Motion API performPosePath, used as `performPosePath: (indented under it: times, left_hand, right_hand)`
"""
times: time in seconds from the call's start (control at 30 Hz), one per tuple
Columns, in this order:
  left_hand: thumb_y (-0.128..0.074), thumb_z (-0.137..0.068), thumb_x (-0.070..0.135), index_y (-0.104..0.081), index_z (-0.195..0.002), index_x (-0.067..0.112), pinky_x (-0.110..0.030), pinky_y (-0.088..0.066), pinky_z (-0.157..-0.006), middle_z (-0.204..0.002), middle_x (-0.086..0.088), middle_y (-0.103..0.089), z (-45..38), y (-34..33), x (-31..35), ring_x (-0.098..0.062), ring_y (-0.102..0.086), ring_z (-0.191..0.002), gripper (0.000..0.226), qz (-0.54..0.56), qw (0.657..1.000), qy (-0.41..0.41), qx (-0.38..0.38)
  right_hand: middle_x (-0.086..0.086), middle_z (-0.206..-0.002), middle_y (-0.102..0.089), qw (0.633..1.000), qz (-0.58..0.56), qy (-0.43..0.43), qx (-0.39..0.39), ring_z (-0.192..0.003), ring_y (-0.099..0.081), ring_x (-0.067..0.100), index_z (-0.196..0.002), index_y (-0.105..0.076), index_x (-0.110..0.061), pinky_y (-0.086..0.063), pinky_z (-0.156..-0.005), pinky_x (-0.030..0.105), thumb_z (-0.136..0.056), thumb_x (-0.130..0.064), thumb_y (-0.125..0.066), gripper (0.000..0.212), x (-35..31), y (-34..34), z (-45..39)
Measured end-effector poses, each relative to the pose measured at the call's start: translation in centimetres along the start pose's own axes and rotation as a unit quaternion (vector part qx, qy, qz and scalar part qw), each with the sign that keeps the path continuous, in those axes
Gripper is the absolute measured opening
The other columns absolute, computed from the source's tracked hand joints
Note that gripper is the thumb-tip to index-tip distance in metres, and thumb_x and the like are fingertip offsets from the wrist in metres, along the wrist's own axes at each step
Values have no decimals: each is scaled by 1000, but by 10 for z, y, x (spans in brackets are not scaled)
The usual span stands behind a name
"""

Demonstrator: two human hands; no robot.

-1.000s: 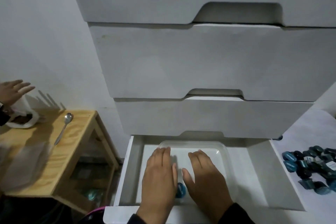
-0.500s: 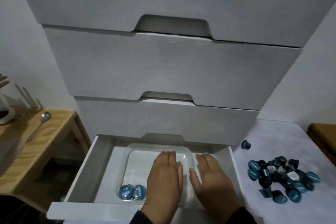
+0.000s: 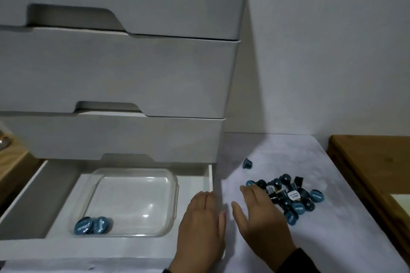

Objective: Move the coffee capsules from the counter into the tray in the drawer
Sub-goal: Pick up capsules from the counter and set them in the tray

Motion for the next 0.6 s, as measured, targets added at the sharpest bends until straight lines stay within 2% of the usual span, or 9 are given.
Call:
performPosePath:
  times: [0.07,0.13,0.27,0.33,0.4,0.43,0.5,0.53,0.6]
  left_hand:
    - [-32,-95,47,-24,-141,29,-18,-28,-109,-146,8,-34,-1,-9,8,-6,-34,-132,50,6,1000,5,-20]
    - [-32,-95,48,-20,-143,29,-22,-24,-112,-150,7,-28,-4,-19,17,-8,-29,-136,53,-4,999,-5,-38]
    - [-33,-97,45,-22,-143,30,-19,-26,-108,-149,8,-30,-10,-31,43,-7,-30,-134,50,15,998,-34,-48]
    - [-33,-98,40,-26,-141,27,-19,-30,-104,-144,6,-34,-15,-44,54,-8,-34,-130,46,33,997,-44,-55]
    - [-36,-98,36,-32,-139,24,-21,-35,-100,-140,4,-40,-14,-66,59,-10,-40,-125,43,27,996,-45,-73]
    - [-40,-96,34,-39,-135,23,-20,-40,-96,-134,4,-46,-12,-76,59,-10,-47,-120,40,13,995,-53,-78]
    - [-64,-81,32,-60,-115,23,-13,-48,-76,-108,6,-64,-8,-95,60,-7,-63,-93,35,-7,995,-71,-74]
    - [-77,-68,32,-67,-103,23,-10,-49,-67,-93,8,-68,-7,-104,59,-4,-66,-80,37,-5,995,-72,-68]
    - [-87,-52,28,-70,-93,24,-8,-49,-61,-82,9,-70,-7,-126,56,-2,-66,-71,45,-3,995,-51,-84]
  right_hand:
    - [21,-85,-70,999,8,29,-30,-77,-64,37,-73,-68,3,-57,-63,37,-86,-12,-58,22,5,-4,4]
    - [21,-87,-71,996,8,23,-83,-78,-66,35,-72,-68,-1,-58,-63,37,-89,-15,-51,28,17,-11,7]
    - [4,-86,-67,976,-98,-150,-120,-76,-65,16,-95,-64,-10,-55,-63,20,-80,-33,-51,31,53,-8,19]
    - [2,-90,-68,968,-98,-181,-143,-79,-67,14,-98,-63,-13,-53,-59,18,-79,-38,-47,35,68,-11,30]
    - [4,-94,-68,963,-88,-194,-163,-83,-68,16,-99,-62,-13,-53,-59,19,-77,-35,-59,32,82,-18,43]
    - [4,-94,-68,962,-87,-193,-171,-83,-68,17,-99,-62,-12,-54,-59,21,-75,-31,-68,32,87,-23,48]
    - [5,-93,-66,955,-90,-193,-206,-82,-66,19,-99,-61,-11,-54,-58,24,-72,-24,-75,33,98,-34,58]
    - [5,-94,-65,950,-96,-195,-223,-83,-65,20,-101,-60,-12,-54,-59,25,-74,-22,-73,31,104,-39,61]
    - [4,-95,-63,946,-108,-182,-247,-83,-64,20,-102,-60,-13,-54,-59,25,-75,-21,-72,31,113,-50,68]
Point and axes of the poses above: each hand's wrist, its own z-axis away from the middle knuckle, its own y-axis out of the back of the hand, x = y × z, the point moved 7 cm from there along -z, towards the middle knuckle
